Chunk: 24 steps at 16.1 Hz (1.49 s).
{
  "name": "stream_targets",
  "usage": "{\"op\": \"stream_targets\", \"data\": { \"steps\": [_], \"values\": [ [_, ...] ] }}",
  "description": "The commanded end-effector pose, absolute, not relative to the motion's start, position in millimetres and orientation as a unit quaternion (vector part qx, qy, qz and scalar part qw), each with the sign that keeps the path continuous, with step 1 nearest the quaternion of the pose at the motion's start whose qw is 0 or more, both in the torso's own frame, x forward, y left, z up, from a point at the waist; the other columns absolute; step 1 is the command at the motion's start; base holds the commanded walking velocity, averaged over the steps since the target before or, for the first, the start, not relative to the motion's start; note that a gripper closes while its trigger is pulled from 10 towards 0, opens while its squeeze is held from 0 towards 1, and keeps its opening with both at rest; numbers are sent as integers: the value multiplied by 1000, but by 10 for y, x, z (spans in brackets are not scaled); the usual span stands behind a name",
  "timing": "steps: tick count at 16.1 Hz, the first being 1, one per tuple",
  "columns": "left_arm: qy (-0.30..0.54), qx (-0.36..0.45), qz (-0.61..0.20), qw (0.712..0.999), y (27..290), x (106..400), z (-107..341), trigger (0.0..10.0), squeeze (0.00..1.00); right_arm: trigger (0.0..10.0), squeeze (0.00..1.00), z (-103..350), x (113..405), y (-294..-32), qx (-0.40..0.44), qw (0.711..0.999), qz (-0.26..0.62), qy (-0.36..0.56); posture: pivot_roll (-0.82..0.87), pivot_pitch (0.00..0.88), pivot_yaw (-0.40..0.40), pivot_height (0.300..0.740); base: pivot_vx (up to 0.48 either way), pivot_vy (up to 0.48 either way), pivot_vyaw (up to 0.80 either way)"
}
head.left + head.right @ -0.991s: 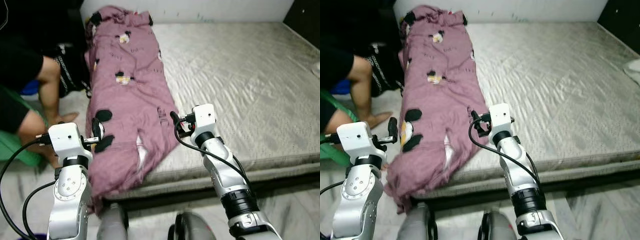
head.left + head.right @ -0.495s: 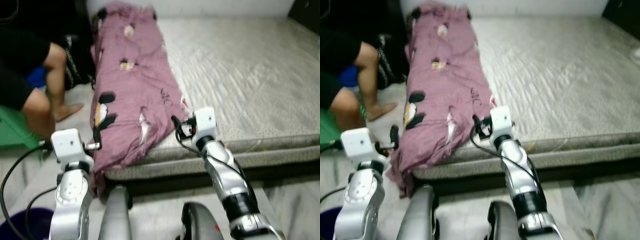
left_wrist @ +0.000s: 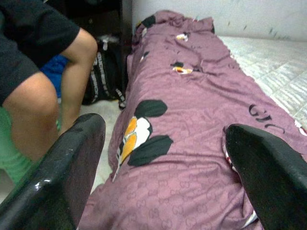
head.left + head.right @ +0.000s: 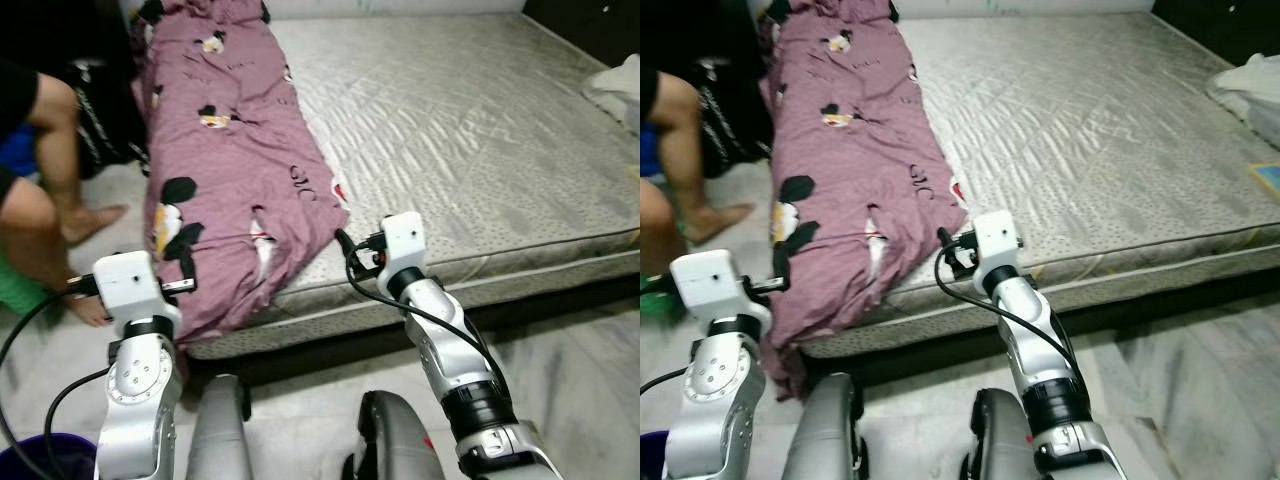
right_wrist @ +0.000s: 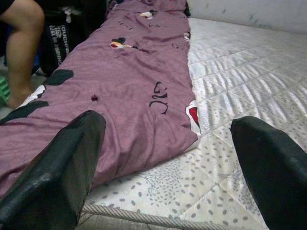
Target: Clean up the room
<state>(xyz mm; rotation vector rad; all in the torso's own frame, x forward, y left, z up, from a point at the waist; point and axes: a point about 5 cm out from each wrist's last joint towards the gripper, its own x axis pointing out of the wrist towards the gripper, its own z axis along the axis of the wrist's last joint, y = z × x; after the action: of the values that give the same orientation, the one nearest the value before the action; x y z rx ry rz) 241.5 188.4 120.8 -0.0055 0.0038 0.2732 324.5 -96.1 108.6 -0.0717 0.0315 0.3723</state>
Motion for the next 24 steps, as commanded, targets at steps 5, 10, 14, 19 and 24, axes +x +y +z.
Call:
{"op": "stream_targets", "data": {
  "steps": [5, 10, 14, 19, 24],
  "values": [
    [-7, -4, 143, 990, 1850, 2394, 1230, 10000, 0, 10000, 0, 1114, 3266, -883, -34, 979, 201, 9, 68, 62, -62, 622, 0, 0, 0],
    [-14, 1, 88, 996, 1737, 2660, 1282, 10000, 0, 10000, 0, 1110, 3214, -1069, -30, 988, 150, -1, -16, 49, 38, 622, 0, 0, 0],
    [-13, 6, 51, 999, 1650, 2769, 1300, 10000, 0, 10000, 0, 1091, 3161, -1156, -29, 993, 116, -8, -46, 49, 96, 622, 0, 0, 0],
    [-18, 10, 54, 998, 1680, 2783, 1322, 10000, 0, 10000, 0, 1118, 3199, -1100, -26, 992, 120, -10, -15, 57, 72, 622, 0, 0, 608],
    [-20, 8, 66, 998, 1707, 2752, 1313, 10000, 0, 10000, 0, 1141, 3233, -1059, -17, 991, 132, -11, 3, 67, 45, 622, 0, 0, 0]
  ]
}}
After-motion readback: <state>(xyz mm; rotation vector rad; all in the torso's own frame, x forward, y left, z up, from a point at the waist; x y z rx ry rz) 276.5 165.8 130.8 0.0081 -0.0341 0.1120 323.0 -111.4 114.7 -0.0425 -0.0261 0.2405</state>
